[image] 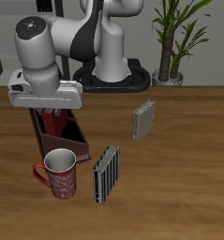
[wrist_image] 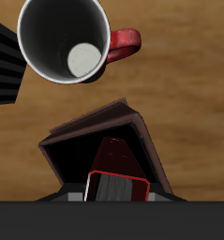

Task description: Place the red book into the right desk caddy's left compartment and place the red mug into the right desk caddy's right compartment

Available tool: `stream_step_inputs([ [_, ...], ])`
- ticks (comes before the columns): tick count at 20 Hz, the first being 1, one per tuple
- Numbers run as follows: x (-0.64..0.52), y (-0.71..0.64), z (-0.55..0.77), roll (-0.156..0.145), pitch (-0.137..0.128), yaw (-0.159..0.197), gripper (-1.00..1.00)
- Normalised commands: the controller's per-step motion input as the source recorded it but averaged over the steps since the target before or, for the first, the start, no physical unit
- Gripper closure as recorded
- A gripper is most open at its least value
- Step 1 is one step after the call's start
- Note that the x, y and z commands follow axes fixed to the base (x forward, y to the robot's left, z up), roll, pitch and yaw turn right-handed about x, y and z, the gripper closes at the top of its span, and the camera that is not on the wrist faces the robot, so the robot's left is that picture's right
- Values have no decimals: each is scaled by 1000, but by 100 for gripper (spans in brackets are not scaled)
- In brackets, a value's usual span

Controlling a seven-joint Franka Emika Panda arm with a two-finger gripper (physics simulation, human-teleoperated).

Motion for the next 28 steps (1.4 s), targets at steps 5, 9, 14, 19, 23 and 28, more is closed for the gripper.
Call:
stream_step_inputs([
  [5, 76, 33, -279, 10, 27, -17, 100],
  [9, 98, 50, -341, 4, 41, -4, 100],
  [14, 51, 91, -183, -6, 33, 2, -100],
  [19, 7, 21, 25, -1, 1, 3, -100],
  [23, -58, 105, 205, -6, -31, 18, -100],
  [28, -57, 136, 225, 0, -30, 23, -100],
])
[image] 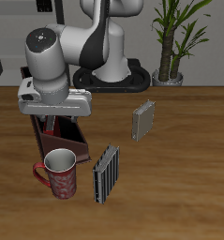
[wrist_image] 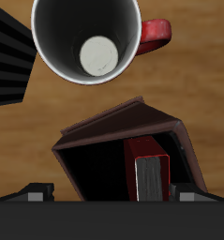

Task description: Place the red book into the right desk caddy's left compartment and place the red mug into the right desk caddy's right compartment

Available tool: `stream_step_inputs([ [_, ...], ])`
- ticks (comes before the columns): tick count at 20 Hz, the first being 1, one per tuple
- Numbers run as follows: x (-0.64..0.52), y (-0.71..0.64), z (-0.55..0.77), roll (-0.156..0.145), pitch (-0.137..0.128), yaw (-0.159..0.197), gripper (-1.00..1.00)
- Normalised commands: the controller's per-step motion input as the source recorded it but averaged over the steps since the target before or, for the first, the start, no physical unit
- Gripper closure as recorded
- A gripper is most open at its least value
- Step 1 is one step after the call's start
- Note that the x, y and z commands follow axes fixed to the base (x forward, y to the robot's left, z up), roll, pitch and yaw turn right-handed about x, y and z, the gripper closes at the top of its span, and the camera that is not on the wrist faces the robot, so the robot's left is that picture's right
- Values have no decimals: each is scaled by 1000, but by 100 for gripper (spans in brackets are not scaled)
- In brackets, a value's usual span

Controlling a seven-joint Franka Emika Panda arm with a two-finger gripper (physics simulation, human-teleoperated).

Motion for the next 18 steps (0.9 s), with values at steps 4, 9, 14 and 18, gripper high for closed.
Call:
stream_step_inputs([
  [4, -72, 242, 505, -44, -101, 62, -100],
  [9, 42, 69, 405, -85, -89, 104, -100],
  [14, 82, 8, 291, -35, -14, 89, -100],
  [18, 90, 66, 409, -65, -45, 110, -100],
])
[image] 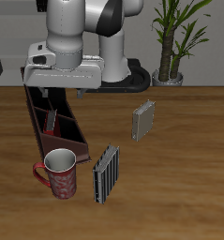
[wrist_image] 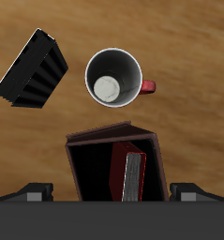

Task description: Place the red book into the right desk caddy's left compartment and place the red mug into the right desk caddy's right compartment

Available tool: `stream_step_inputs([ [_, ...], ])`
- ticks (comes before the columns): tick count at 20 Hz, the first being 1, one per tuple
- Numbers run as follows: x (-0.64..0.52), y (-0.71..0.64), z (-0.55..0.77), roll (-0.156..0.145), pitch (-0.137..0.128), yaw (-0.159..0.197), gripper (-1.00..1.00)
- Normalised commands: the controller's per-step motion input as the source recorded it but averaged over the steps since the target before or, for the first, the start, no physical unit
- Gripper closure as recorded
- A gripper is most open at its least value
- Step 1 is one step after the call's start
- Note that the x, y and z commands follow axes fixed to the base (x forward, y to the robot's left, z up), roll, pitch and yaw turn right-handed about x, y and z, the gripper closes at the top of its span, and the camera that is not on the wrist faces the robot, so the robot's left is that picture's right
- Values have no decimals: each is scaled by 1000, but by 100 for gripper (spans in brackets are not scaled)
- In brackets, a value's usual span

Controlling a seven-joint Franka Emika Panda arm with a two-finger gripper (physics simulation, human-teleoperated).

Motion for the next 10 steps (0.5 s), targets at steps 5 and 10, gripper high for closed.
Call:
stream_step_inputs([
  [5, 58, 121, 321, -35, -77, 144, -100],
  [10, 152, 61, 78, 21, -43, 105, -100],
])
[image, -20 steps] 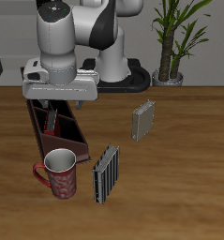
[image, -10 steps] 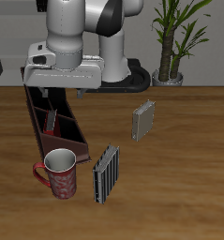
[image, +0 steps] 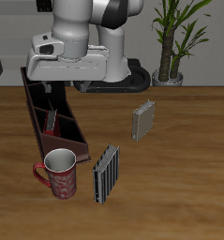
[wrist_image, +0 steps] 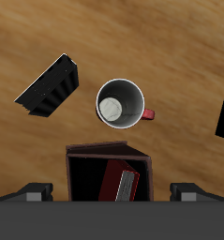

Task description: Place the red book into the right desk caddy's left compartment and place the red mug into the right desk caddy's right compartment

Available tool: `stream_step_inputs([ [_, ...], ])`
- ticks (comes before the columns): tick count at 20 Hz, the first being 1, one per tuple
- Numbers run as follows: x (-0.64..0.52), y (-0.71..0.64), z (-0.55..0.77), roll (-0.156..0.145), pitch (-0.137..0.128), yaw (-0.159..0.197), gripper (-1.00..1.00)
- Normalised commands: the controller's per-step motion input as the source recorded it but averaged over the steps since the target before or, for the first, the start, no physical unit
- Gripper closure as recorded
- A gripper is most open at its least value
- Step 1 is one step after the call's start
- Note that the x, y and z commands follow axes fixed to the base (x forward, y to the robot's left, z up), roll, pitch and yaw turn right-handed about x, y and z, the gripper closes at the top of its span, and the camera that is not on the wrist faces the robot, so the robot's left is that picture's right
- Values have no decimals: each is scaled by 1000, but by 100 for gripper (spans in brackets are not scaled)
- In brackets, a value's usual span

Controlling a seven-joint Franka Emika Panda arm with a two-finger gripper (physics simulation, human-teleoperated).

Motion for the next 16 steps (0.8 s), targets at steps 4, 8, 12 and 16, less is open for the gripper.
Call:
stream_step_inputs([
  [4, 94, -88, 0, -20, -26, 96, -100],
  [8, 124, -52, 36, -42, -13, 81, -100],
  [12, 99, 32, 9, -41, -31, 122, -100],
  [16, 102, 88, -33, -31, 2, 57, -100],
])
